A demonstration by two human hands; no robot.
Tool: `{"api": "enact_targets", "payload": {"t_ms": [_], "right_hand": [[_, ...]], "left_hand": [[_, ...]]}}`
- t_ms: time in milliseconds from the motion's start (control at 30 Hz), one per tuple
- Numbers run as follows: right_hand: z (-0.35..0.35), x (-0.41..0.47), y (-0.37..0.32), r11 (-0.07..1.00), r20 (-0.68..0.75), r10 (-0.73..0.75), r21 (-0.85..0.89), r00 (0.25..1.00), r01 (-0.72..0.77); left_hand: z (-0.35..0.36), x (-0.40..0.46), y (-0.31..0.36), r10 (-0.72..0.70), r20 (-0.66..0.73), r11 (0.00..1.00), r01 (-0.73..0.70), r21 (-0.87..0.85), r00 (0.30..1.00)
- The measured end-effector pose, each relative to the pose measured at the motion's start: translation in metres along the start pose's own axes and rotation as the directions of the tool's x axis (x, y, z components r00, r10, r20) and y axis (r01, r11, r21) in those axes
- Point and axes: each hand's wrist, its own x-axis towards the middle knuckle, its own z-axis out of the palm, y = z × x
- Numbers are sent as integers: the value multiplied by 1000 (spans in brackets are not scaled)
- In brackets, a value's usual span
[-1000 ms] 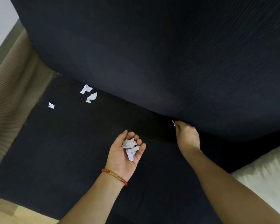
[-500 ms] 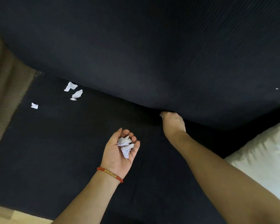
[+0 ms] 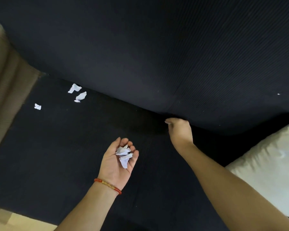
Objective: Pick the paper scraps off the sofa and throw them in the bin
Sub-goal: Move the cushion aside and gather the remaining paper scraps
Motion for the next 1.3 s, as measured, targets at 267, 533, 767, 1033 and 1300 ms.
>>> {"api": "enact_targets", "payload": {"t_ms": [267,533,767,1033,1300], "right_hand": [[15,-119,-23,356,259,424,833,868,-423],[8,-165,-103,595,-55,58,804,997,10],[28,-172,-151,855,-265,-338,315,903,412],[47,-204,-196,847,-198,-360,340,912,408],[73,-223,-250,824,-250,-363,365,898,434]], "left_hand": [[-4,-4,-2,26,-10,999,-26,-34,1000],[1,-23,-8,19,-106,1000,-17,14,994],[-13,-44,21,-40,115,996,49,-80,993],[-40,-66,66,-28,164,994,45,-102,986],[-72,-82,121,27,135,987,-6,-160,990]]}}
